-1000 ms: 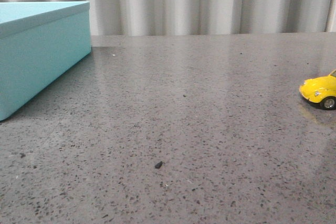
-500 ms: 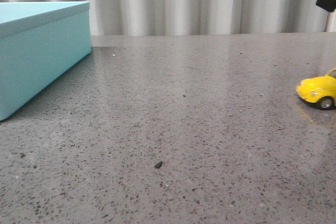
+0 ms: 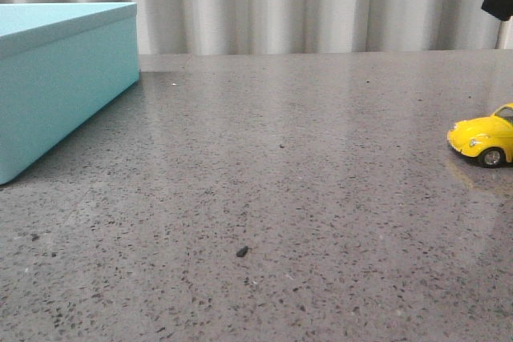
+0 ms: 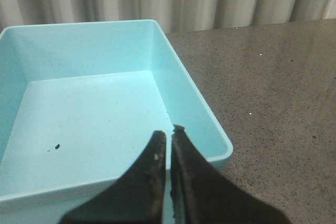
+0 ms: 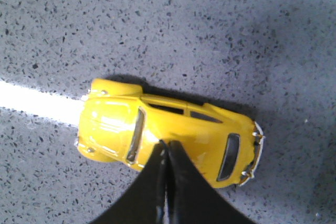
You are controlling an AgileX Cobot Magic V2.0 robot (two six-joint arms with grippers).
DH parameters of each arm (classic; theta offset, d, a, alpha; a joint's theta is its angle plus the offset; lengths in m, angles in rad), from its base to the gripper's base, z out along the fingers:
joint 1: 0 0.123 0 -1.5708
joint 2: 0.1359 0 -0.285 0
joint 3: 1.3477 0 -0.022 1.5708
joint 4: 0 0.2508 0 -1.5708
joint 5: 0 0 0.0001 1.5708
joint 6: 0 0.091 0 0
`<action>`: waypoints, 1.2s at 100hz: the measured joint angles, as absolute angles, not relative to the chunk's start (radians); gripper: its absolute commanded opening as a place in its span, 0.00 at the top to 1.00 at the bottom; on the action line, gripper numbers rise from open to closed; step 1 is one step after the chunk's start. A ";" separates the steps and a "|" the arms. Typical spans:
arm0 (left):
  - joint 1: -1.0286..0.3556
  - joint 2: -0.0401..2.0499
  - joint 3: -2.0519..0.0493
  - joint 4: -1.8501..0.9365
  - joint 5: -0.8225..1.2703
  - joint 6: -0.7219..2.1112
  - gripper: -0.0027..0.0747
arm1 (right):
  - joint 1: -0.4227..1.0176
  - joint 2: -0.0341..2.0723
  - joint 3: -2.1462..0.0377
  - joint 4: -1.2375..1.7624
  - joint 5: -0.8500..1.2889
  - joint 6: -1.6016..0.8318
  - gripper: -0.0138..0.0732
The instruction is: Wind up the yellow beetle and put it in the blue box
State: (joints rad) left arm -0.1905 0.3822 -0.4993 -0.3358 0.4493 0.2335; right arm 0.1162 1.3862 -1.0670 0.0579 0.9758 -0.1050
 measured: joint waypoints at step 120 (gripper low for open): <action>-0.191 0.382 -0.499 -0.339 0.449 0.233 0.99 | -0.050 1.407 -1.069 0.000 0.991 -0.080 0.90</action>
State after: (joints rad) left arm -0.1905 0.3822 -0.4993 -0.3392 0.4493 0.2335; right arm -0.0504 1.4074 -1.0688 0.0000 0.9909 -0.0796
